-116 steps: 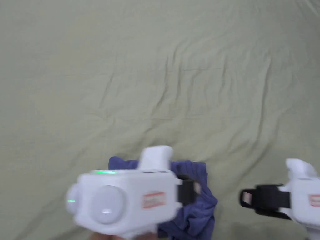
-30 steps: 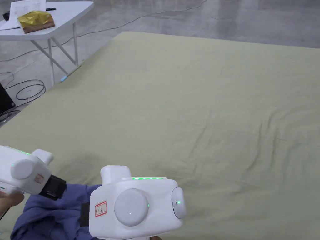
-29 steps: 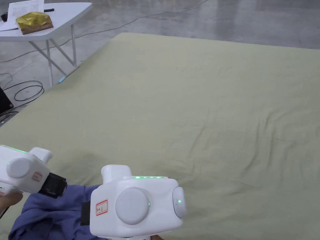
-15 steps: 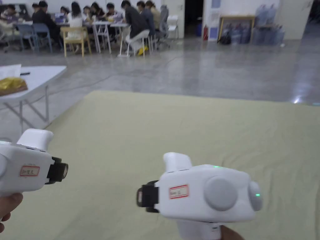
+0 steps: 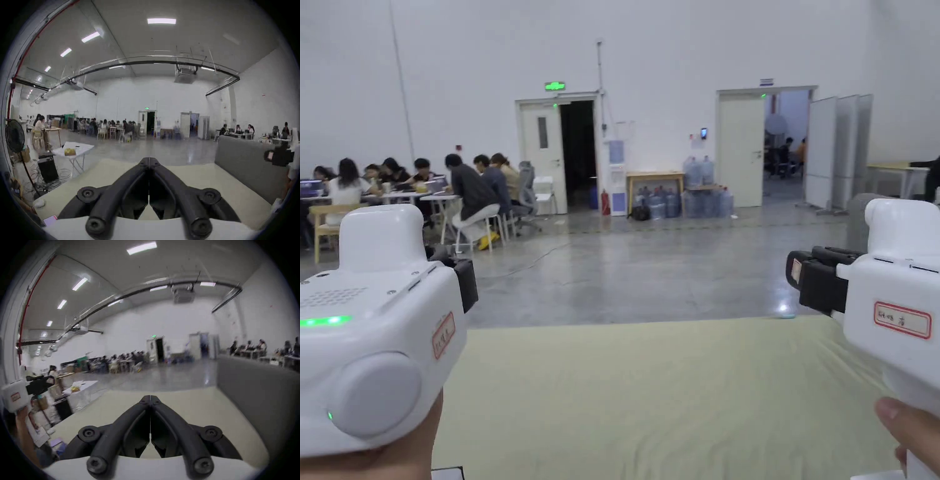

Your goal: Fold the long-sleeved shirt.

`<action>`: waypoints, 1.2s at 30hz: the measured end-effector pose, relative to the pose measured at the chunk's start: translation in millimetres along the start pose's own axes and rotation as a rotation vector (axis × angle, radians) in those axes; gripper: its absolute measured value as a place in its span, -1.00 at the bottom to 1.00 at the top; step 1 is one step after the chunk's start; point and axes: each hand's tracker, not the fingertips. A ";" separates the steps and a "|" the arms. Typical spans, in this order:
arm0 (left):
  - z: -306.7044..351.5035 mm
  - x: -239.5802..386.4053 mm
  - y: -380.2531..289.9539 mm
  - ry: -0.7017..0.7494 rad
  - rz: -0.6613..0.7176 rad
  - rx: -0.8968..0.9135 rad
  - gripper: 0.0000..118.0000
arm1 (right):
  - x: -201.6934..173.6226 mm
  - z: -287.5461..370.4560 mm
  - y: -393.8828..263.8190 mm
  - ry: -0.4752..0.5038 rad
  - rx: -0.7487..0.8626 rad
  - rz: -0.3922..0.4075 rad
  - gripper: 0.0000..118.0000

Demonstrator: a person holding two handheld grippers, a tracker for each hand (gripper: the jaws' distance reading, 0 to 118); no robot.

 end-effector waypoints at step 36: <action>36.1 27.3 -0.9 -0.081 -0.021 -0.046 -1.00 | -22.8 18.4 -7.4 -0.030 0.029 0.055 -0.96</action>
